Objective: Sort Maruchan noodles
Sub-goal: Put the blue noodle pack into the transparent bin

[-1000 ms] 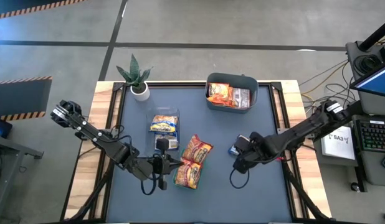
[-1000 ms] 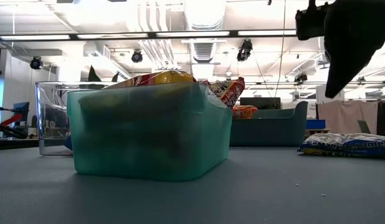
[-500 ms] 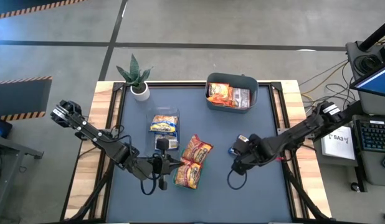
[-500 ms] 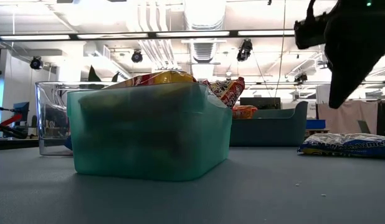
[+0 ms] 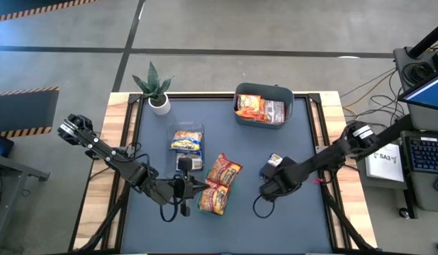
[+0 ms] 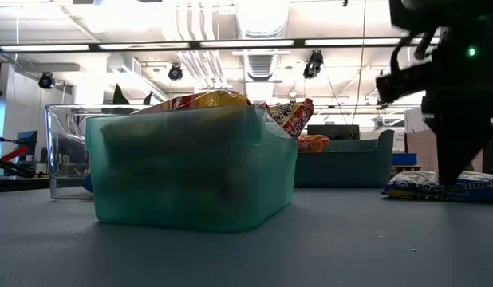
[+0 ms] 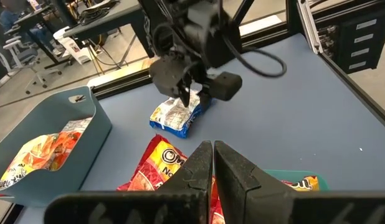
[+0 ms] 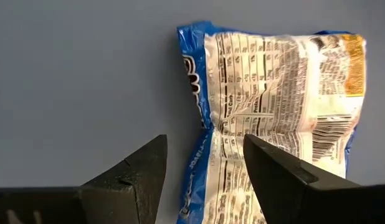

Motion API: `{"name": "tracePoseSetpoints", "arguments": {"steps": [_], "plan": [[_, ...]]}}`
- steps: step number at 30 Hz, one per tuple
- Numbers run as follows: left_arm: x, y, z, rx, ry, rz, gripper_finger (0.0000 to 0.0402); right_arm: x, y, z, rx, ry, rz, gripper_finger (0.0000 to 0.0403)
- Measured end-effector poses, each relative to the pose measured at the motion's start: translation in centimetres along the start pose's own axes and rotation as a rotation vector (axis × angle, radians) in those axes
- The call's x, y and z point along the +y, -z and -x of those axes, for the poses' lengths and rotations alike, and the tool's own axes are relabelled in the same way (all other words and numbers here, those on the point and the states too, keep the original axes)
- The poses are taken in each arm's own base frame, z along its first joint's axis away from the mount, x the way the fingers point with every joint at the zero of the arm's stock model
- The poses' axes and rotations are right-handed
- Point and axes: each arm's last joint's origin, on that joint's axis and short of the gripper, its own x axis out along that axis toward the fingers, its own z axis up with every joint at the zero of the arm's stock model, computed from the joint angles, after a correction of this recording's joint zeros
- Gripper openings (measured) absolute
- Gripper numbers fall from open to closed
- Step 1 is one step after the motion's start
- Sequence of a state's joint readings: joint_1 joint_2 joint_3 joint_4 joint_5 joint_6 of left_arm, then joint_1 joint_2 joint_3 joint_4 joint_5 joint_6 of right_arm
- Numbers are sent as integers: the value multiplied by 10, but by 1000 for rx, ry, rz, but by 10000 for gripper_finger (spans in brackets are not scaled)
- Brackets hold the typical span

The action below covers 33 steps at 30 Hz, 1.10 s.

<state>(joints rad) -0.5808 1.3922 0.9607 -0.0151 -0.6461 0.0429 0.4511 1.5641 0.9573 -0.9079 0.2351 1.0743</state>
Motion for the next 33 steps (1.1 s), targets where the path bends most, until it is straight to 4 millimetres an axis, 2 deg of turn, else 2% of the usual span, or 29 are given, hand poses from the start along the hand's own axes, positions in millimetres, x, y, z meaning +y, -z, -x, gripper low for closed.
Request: {"name": "tracePoseSetpoints", "arguments": {"steps": [6,10,22,33], "plan": [[0,0,0,1,0,0,0,9,0,-19,34,76,56,196],[0,1,0,2,0,-1,0,16,-3,-23,34,104,94,173],[0,1,0,2,0,-1,0,19,-5,-22,29,117,113,20],[0,1,0,2,-1,-1,0,17,-5,-18,33,104,137,10]]}}
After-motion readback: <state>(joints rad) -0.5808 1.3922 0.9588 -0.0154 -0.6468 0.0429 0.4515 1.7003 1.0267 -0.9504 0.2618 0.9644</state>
